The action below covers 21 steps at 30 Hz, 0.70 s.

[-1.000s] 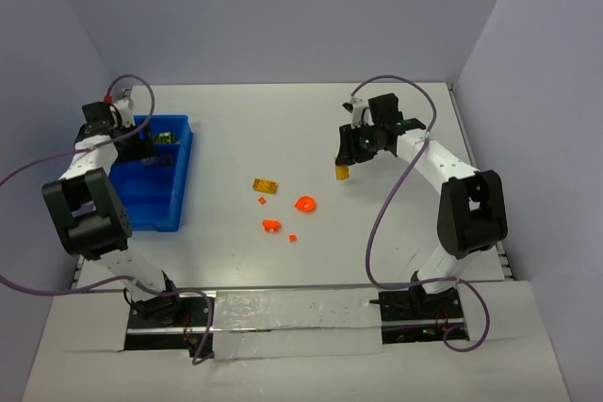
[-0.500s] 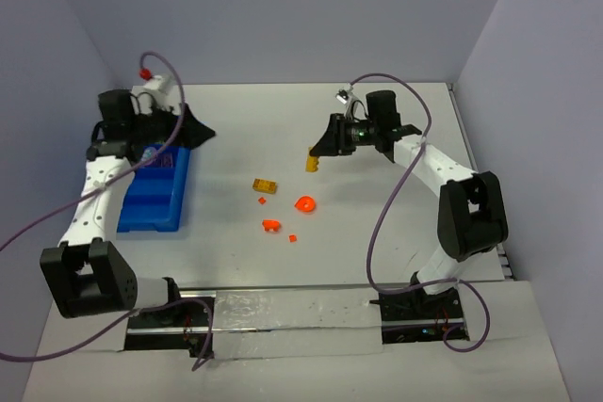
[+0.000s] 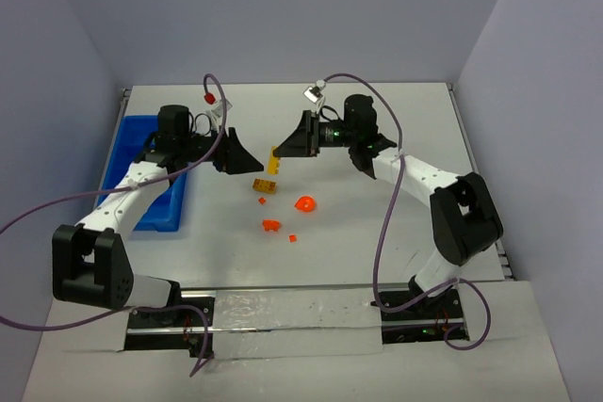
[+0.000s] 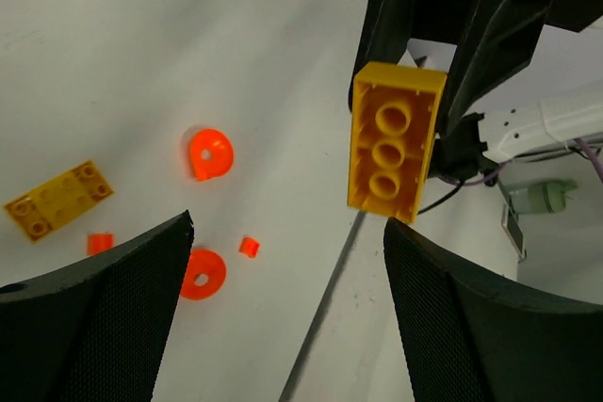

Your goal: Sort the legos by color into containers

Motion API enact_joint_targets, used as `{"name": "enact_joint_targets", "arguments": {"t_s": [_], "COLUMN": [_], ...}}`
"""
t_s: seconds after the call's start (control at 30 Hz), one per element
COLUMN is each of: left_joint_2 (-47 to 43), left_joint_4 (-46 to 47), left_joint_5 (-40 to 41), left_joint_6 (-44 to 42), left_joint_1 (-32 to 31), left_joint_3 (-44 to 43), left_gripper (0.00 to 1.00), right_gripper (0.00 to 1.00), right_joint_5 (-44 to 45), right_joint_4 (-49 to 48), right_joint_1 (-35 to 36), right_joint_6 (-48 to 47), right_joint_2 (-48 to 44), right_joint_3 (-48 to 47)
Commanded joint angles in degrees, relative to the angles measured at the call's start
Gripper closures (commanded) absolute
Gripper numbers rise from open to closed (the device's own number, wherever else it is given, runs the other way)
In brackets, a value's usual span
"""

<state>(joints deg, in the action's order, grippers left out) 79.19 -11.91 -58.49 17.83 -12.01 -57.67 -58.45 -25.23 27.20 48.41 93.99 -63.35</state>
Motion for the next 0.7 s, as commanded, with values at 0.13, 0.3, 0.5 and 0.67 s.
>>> {"name": "enact_joint_targets", "arguments": {"t_s": [0.13, 0.3, 0.5, 0.67], "left_joint_2": [0.9, 0.6, 0.4, 0.2], "left_joint_4": [11.3, 14.0, 8.7, 3.3], "left_joint_5": [-12.4, -15.0, -12.5, -13.6], "left_joint_6": [7.4, 8.5, 4.4, -1.6], "left_joint_1": [-1.9, -2.1, -1.3, 1.0], "left_joint_3": [0.9, 1.1, 0.1, -1.8], "left_gripper": [0.13, 0.17, 0.17, 0.16], "right_gripper": [1.00, 1.00, 1.00, 1.00], "right_joint_5": [-2.5, -3.1, -5.0, -5.7], "right_joint_4": [-7.6, -7.9, -12.0, -10.4], "right_joint_1": [1.9, 2.3, 2.3, 1.7], "right_joint_6": [4.3, 4.1, 6.2, 3.3], "right_joint_2": [1.1, 1.7, 1.4, -0.9], "right_joint_3": [-3.0, -2.8, -1.5, 0.7]}}
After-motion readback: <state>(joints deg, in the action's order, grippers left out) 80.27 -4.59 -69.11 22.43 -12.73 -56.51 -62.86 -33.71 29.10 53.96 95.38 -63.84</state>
